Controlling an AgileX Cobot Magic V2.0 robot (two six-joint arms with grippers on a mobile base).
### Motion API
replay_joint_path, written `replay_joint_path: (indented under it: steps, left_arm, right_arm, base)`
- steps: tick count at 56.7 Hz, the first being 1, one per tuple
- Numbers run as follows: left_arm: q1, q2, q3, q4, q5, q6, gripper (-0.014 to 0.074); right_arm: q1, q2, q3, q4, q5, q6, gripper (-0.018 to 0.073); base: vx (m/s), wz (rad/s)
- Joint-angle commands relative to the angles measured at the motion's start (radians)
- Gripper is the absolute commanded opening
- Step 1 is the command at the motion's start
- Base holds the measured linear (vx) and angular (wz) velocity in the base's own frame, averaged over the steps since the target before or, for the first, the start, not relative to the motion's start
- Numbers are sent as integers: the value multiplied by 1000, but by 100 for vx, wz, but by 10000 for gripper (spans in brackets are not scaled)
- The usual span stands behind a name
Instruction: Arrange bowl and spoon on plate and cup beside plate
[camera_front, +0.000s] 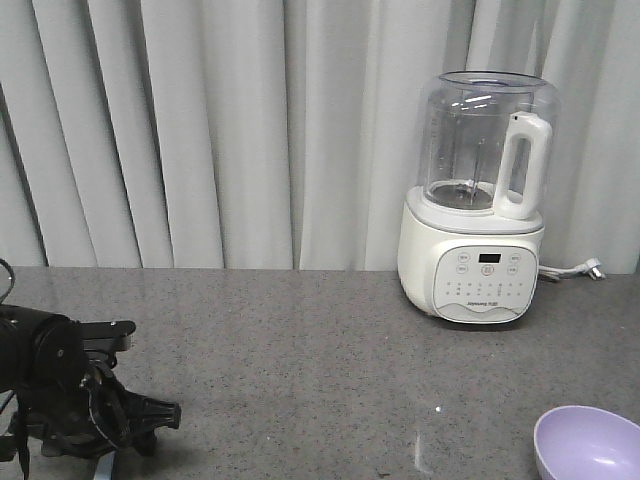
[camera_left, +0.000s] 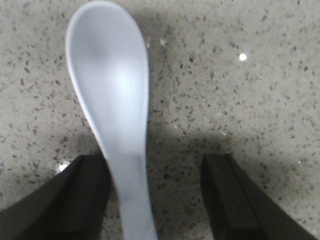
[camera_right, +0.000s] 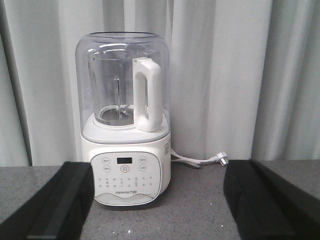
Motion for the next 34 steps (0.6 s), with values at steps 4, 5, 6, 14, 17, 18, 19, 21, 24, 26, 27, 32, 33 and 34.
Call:
replay_joint_path:
  steps: [4,5,6,14,17,18,19,21,24,26,27,32,33,34]
  left_arm:
    - [-8,-26,-26,1,-23,-21,459]
    - [-8,-26,-26,7,-22,-21,453]
    - [-8,-26,-26,11,-22,-21,449]
    - [-8,-26,-26,71,-1,-21,399]
    - [-8,-26,-26,92,7,-21,369]
    - [-8,-26,-26,97,10,-21,360]
    - [-8,-26,-26,104,13,-21,345]
    - [-8,-26,-26,117,18,-21,320]
    - [-8,-26,-26,132,26,-21,281]
    - [-8,-26,-26,132,28,-19,244]
    - [-8,-26,-26,132,29,-16,225]
    - [-8,-26,-26,131,30,0,139]
    - [-8,-26,-26,131,31,3,125]
    - [-8,-28,-26,129,31,9,105]
  right_arm:
    - [-1,-3,-36,-4,-78,-4,578]
    - [-1,-3,-36,-4,-78,-4,578]
    - [-1,-3,-36,-4,-77,-4,578]
    - [-1,-3,-36,-4,-77,-4,578]
    - [-1,-3,-36,-4,-77,-4,578]
    - [-1,-3,-36,-4,-77,-4,578]
    - [-1,-3,-36,-4,-77,-4,578]
    - [-1,-3,-36,-4,-77,-4,578]
    - [-1,-3,-36,-4,-77,-4,578]
    - [-1,-3,-36,-4,-77,-4,578]
    - [-1,-3,-36,-4,-77,-4,578]
    - [-1,-3,-36,-4,-77,-4,578]
    - [-1,-3,-36,-4,-76,-4,578]
    - [-1,-3,-36,-4,-75,-4,578]
  base:
    - [0,0]
    - [0,0]
    - [0,0]
    - [0,0]
    - [0,0]
    - [0,0]
    - [0,0]
    - [0,0]
    - [0,0]
    - [0,0]
    - [0,0]
    - [0,0]
    - [0,0]
    - [0,0]
